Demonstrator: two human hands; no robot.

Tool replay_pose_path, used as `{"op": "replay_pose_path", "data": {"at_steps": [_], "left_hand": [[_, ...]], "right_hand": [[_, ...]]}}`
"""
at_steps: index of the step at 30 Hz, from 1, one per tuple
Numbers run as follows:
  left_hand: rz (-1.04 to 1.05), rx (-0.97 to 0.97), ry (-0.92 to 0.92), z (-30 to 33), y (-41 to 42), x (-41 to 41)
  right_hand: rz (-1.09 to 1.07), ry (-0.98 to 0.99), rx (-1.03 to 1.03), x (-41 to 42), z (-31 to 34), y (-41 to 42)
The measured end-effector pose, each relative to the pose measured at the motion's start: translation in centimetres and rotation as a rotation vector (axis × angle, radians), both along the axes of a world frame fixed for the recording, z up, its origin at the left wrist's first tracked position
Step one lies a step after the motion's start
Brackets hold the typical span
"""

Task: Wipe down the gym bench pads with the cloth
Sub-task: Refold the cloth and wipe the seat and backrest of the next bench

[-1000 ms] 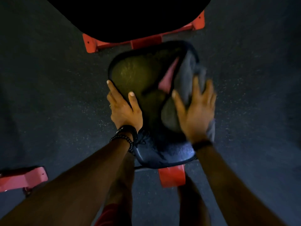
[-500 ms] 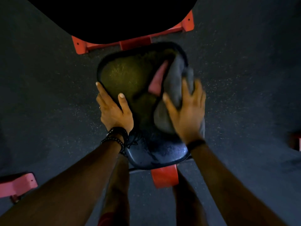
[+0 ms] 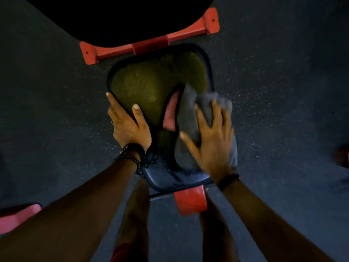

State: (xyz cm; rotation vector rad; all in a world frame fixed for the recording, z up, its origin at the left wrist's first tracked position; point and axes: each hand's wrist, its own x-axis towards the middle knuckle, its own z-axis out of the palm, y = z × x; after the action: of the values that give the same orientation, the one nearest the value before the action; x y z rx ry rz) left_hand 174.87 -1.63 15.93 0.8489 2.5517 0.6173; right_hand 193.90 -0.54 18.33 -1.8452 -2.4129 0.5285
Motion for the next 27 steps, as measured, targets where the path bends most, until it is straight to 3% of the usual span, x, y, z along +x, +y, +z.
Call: {"op": "replay_pose_path", "data": {"at_steps": [3, 9, 12, 19, 23, 27], "left_hand": [[-0.004, 0.005, -0.012, 0.1, 0.1, 0.0], [-0.004, 0.027, -0.019, -0.1, 0.2, -0.1], [-0.012, 0.029, -0.020, -0.1, 0.1, -0.2], [-0.025, 0.039, -0.070, 0.1, 0.1, -0.7], [-0.020, 0.091, -0.125, 0.4, -0.1, -1.1], [-0.008, 0.203, -0.351, 0.5, -1.6, -2.2]], "right_hand": [[0.087, 0.006, -0.057, 3.1, 0.5, -5.3], [-0.084, -0.065, 0.115, -4.7, -1.2, 7.8], [-0.062, -0.099, 0.157, -5.3, -1.1, 7.8], [0.574, -0.033, 0.129, 7.3, -1.5, -6.6], [0.878, -0.002, 0.272, 3.1, -1.6, -7.5], [1.121, -0.007, 0.278, -1.6, -1.9, -9.5]]}}
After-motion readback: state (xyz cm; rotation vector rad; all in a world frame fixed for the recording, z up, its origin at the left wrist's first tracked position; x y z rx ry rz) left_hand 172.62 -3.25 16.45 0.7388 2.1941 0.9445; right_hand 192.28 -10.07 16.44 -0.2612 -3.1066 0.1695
